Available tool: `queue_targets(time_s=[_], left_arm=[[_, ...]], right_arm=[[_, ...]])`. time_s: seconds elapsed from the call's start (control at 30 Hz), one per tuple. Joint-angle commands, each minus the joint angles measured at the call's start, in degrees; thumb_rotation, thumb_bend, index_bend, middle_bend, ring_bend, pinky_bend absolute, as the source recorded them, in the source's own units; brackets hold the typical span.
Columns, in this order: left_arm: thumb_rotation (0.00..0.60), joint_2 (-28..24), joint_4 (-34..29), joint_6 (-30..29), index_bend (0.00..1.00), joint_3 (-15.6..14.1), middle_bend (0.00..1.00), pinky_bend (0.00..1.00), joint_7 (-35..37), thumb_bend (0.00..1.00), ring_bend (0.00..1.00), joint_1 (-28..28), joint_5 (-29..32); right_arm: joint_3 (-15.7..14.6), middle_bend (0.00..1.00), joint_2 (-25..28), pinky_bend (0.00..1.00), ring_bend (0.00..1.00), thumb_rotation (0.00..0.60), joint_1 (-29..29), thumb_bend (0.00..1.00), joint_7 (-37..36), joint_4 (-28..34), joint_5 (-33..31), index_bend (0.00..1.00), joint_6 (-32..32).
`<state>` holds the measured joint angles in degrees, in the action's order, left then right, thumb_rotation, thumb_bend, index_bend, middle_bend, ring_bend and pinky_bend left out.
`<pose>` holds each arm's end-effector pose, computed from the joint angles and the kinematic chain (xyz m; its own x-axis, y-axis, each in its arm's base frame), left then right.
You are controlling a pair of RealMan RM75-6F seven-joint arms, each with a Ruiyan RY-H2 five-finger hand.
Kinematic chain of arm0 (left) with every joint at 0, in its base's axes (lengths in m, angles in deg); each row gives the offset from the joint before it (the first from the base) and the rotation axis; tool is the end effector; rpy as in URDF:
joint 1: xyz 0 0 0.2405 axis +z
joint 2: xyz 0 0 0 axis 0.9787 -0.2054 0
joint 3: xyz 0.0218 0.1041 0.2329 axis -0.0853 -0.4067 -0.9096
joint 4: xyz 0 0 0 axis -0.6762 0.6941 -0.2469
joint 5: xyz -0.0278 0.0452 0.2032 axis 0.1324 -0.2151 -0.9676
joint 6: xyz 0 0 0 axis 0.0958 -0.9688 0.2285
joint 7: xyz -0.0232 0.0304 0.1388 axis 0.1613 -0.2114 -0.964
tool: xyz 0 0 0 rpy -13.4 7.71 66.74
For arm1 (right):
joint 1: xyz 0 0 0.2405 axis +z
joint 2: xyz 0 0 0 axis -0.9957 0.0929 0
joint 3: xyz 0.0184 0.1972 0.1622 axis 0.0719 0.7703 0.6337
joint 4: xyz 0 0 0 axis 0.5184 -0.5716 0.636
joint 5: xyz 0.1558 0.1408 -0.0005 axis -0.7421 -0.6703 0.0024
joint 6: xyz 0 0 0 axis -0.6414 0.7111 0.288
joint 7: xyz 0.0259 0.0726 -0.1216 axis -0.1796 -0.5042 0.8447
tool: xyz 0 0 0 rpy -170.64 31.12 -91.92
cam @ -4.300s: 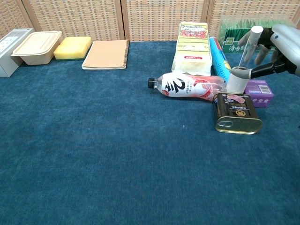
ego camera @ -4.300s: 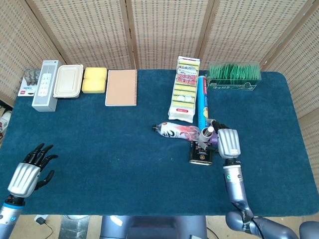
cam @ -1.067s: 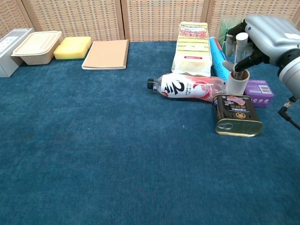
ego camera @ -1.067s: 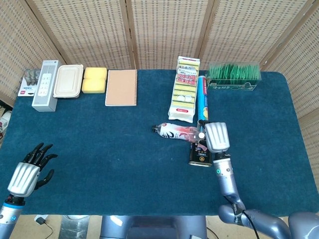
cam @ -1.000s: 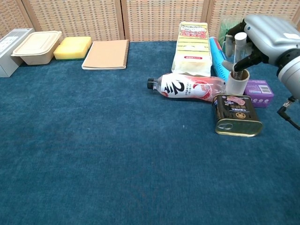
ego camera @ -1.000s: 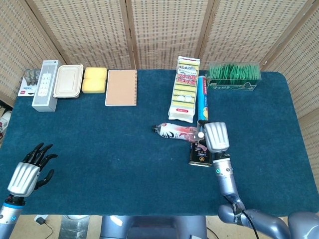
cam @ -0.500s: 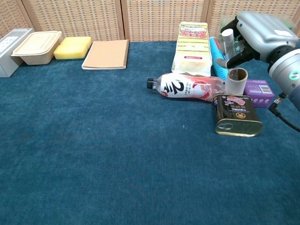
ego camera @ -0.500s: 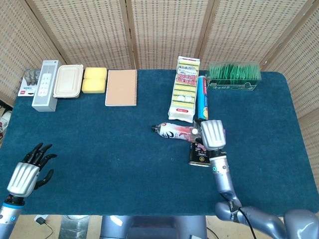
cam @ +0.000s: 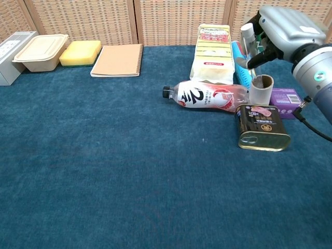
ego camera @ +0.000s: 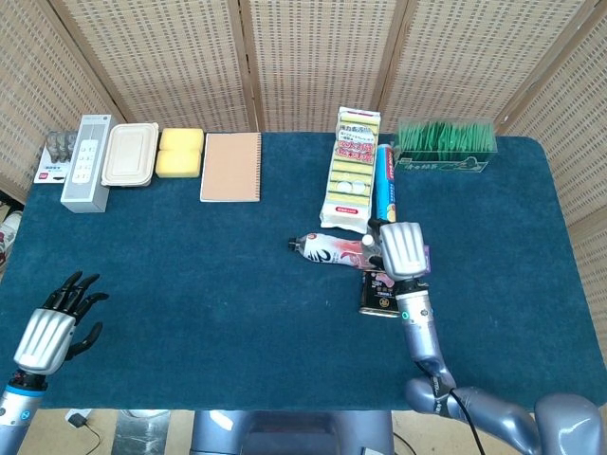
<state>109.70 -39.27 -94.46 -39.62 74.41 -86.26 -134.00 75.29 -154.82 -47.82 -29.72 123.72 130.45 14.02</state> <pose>-0.3472 0.1837 0.0856 0.4227 -0.0286 0.9058 0.8702 -0.2661 -0.4145 -0.1464 -0.3588 -0.0034 0.2852 0.1808 0.9412 -0.9242 -0.2081 0.3201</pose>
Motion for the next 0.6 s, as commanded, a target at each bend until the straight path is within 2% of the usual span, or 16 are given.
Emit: queue_targets(time_s=[0.03, 0.6], left_arm=[[0.600, -0.01, -0.08, 0.06, 0.29, 0.00, 0.14, 0.23, -0.05, 0.35, 0.05, -0.02, 0.01], [0.600, -0.12, -0.52, 0.24, 0.29, -0.05, 0.14, 0.23, -0.39, 0.36, 0.05, -0.06, -0.03]], right_arm=[[0.31, 0.79, 0.17, 0.84, 0.85, 0.600, 0.24, 0.36, -0.18, 0.22, -0.07, 0.68, 0.05], [1.81, 0.80, 1.69, 0.85, 0.86, 0.600, 1.15, 0.36, -0.32, 3.57, -1.01, 0.69, 0.43]])
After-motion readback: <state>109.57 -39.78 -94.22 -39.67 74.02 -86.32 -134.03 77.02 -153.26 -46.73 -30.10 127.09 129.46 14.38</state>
